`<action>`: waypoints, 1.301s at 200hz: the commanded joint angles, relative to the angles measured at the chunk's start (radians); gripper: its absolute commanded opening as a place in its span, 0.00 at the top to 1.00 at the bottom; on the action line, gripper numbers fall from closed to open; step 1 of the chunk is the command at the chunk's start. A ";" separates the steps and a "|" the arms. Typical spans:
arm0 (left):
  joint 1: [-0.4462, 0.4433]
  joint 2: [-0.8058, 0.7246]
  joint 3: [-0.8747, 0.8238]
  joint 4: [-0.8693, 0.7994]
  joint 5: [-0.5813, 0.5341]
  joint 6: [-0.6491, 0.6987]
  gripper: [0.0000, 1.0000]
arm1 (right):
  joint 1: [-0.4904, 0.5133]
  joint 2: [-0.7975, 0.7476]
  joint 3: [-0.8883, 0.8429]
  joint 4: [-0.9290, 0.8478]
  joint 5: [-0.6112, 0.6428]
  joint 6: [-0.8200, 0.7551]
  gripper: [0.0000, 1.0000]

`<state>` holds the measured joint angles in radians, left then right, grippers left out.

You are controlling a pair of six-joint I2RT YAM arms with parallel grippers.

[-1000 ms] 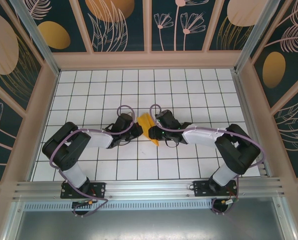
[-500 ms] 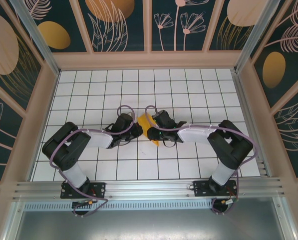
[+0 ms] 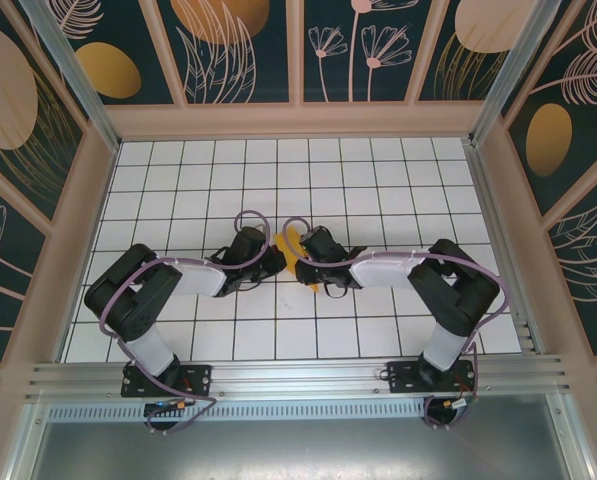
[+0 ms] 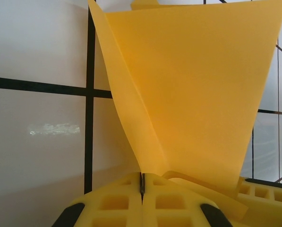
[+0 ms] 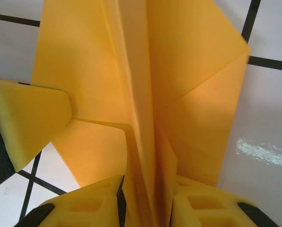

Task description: Fold a paper plane with a square sheet of paper (pick it up from the middle)

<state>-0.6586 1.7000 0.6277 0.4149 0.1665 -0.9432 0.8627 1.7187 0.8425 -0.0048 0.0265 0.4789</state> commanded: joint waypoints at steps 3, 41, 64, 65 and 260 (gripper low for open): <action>-0.003 -0.014 0.007 -0.042 -0.028 0.008 0.93 | 0.020 0.016 0.009 0.002 0.076 0.021 0.73; 0.009 -0.105 0.003 -0.123 -0.125 0.006 0.70 | 0.039 -0.007 0.004 0.001 0.151 0.047 0.86; 0.024 -0.158 -0.016 -0.158 -0.186 -0.007 0.57 | 0.061 0.006 0.015 -0.007 0.215 0.040 0.93; 0.024 -0.160 -0.017 -0.159 -0.187 -0.007 0.57 | 0.062 0.006 0.014 -0.007 0.219 0.039 0.93; 0.089 -0.334 -0.109 -0.271 -0.357 0.017 0.07 | -0.003 0.002 0.159 -0.005 0.345 0.005 0.89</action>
<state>-0.5808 1.4204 0.5262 0.2176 -0.1017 -0.9627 0.9344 1.7706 0.9432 -0.0120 0.3679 0.5213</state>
